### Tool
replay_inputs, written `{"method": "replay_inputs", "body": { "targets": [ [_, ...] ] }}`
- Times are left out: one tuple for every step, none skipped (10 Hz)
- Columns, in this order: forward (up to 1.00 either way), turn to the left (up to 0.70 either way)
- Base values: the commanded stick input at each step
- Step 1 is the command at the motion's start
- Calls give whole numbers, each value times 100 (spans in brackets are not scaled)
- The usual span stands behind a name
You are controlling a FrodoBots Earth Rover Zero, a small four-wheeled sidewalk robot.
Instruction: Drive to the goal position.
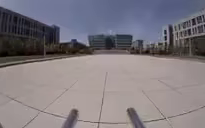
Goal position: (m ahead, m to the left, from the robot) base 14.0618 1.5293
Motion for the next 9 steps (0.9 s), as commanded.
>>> {"method": "replay_inputs", "body": {
  "targets": [
    [70,0],
    [70,0],
    [70,0],
    [70,0],
    [70,0],
    [70,0],
    [70,0],
    [70,0],
    [70,0]
  ]
}}
